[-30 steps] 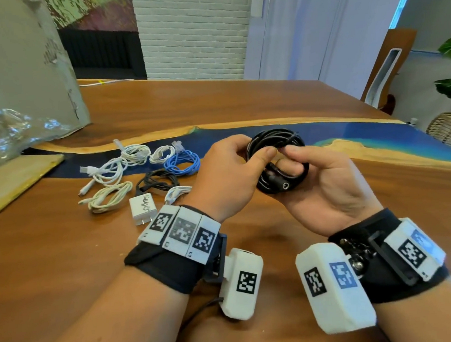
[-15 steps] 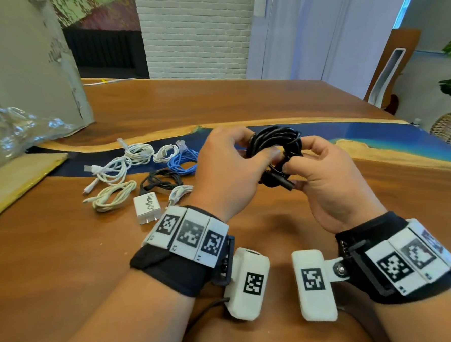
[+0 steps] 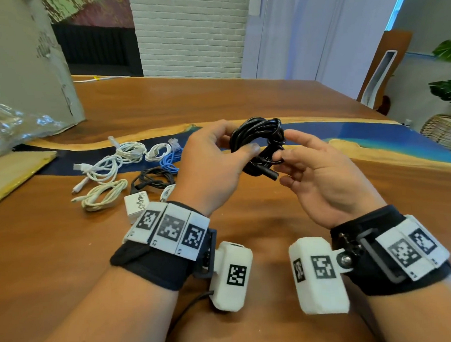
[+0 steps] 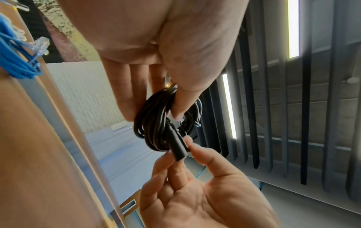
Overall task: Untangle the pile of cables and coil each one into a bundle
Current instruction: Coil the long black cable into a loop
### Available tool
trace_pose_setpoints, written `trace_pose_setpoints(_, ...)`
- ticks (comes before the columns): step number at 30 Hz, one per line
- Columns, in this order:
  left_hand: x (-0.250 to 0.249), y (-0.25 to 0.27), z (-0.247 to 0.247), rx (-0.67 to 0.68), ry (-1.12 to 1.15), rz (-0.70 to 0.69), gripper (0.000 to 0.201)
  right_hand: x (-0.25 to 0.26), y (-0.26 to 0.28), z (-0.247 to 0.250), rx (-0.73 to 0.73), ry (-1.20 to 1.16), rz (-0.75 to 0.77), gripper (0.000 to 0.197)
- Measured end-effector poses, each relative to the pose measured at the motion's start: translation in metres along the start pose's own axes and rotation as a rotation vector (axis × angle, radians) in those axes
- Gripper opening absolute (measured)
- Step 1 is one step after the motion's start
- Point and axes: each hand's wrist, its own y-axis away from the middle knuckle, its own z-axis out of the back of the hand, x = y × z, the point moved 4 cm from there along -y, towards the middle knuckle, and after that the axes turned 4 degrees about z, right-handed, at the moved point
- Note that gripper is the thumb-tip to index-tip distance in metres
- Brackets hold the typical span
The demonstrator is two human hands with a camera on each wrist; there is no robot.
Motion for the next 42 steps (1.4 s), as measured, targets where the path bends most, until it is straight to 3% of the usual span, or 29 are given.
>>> trace_pose_setpoints(4,0.003,0.0,-0.001,0.008,0.008,0.035,0.015,0.001,0.001,0.001,0.033,-0.168,-0.098,0.016)
trace_pose_setpoints(8,0.003,0.001,-0.003,0.021,0.004,0.051,0.006,0.001,0.004,-0.002,0.048,-0.175,-0.086,0.025)
trace_pose_setpoints(10,0.004,0.003,-0.003,0.021,0.061,0.104,0.005,0.004,0.006,-0.005,0.094,-0.121,-0.066,0.015)
trace_pose_setpoints(11,0.005,0.004,-0.003,0.021,0.097,0.134,0.005,0.005,0.007,-0.006,0.119,-0.104,-0.062,0.011)
trace_pose_setpoints(15,0.007,0.003,-0.003,-0.012,0.333,0.262,0.007,0.012,0.011,-0.005,0.23,-0.02,-0.019,0.025)
trace_pose_setpoints(18,0.003,0.002,0.001,-0.039,0.48,0.302,0.014,0.013,0.014,-0.01,0.303,0.092,0.066,0.018)
trace_pose_setpoints(23,-0.001,0.008,-0.004,0.039,0.63,0.371,0.016,0.011,0.011,-0.009,0.211,0.296,0.209,0.012)
trace_pose_setpoints(33,-0.001,0.01,-0.012,0.104,0.687,0.388,0.007,0.017,0.01,-0.001,0.099,0.608,0.405,0.007)
trace_pose_setpoints(37,0.0,0.011,-0.015,0.104,0.651,0.344,0.017,0.008,0.005,-0.002,0.011,0.502,0.375,0.012)
trace_pose_setpoints(42,0.002,0.009,-0.012,0.043,0.54,0.257,0.012,0.0,0.008,-0.009,0.09,0.032,0.081,0.024)
